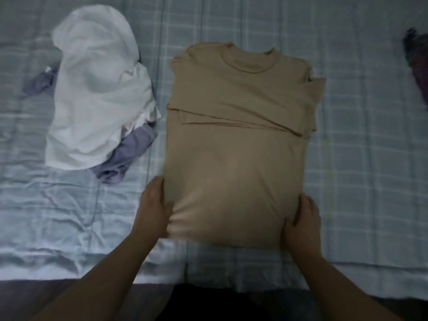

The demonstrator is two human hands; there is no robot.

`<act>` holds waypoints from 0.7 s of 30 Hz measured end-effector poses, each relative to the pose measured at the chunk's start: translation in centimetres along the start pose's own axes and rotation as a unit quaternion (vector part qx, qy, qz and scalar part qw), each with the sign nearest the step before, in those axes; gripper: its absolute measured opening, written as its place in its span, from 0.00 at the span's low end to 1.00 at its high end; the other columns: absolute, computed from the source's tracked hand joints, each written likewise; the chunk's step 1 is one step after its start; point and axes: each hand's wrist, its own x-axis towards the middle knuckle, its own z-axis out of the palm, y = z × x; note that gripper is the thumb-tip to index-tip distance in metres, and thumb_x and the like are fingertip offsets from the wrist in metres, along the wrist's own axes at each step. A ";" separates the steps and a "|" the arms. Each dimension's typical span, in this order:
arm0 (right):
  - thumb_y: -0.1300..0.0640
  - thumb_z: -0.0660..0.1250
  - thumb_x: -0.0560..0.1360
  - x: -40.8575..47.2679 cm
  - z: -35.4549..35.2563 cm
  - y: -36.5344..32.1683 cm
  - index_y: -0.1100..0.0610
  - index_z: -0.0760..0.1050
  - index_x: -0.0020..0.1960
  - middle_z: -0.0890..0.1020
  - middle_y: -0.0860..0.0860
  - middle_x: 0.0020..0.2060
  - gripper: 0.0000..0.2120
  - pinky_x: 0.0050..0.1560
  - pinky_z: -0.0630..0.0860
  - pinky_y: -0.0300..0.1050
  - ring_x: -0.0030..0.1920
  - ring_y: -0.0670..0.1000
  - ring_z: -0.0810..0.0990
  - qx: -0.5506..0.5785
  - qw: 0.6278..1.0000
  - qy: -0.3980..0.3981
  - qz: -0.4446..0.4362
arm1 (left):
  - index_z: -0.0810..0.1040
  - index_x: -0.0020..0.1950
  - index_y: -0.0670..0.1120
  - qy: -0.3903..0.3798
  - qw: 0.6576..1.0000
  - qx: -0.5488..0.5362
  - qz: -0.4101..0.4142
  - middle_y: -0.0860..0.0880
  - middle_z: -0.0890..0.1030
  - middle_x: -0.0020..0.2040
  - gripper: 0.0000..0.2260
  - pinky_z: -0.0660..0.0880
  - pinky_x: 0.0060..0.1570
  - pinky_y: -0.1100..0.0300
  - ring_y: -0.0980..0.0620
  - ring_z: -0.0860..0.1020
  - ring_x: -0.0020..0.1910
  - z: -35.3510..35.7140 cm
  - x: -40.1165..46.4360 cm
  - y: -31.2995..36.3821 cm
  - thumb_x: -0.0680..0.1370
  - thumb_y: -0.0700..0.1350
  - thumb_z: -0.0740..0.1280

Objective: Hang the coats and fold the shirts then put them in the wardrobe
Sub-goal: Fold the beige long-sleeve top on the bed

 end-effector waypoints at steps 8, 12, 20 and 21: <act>0.59 0.64 0.78 -5.3 -3.9 0.2 0.65 0.78 0.51 0.80 0.62 0.46 0.09 0.52 0.76 0.55 0.47 0.59 0.76 0.147 0.959 -0.078 0.228 | 0.79 0.56 0.37 -0.101 0.959 -0.091 -0.247 0.42 0.81 0.46 0.19 0.75 0.37 0.55 0.44 0.79 0.40 -3.8 -5.8 2.8 0.76 0.53 0.67; 0.51 0.64 0.78 -5.3 -6.3 3.0 0.60 0.77 0.50 0.81 0.64 0.49 0.12 0.52 0.79 0.67 0.49 0.66 0.80 0.200 0.941 -0.118 0.244 | 0.77 0.58 0.35 -0.122 0.910 -0.286 -0.274 0.40 0.82 0.46 0.15 0.80 0.37 0.57 0.46 0.82 0.40 -6.8 -8.3 3.9 0.79 0.45 0.69; 0.64 0.65 0.79 -11.2 -12.5 5.6 0.71 0.75 0.55 0.78 0.65 0.46 0.09 0.34 0.81 0.47 0.44 0.60 0.79 0.362 0.864 -0.118 0.329 | 0.77 0.58 0.35 -0.176 0.833 -0.402 -0.335 0.42 0.81 0.51 0.11 0.81 0.40 0.63 0.50 0.81 0.47 -11.0 -16.8 3.2 0.79 0.40 0.67; 0.65 0.64 0.80 -12.1 -12.9 5.7 0.71 0.74 0.57 0.78 0.64 0.45 0.10 0.29 0.79 0.43 0.42 0.59 0.78 0.376 0.852 -0.122 0.342 | 0.76 0.60 0.35 -0.180 0.822 -0.417 -0.343 0.43 0.80 0.49 0.11 0.81 0.38 0.63 0.50 0.80 0.46 -11.2 -17.7 3.1 0.80 0.39 0.66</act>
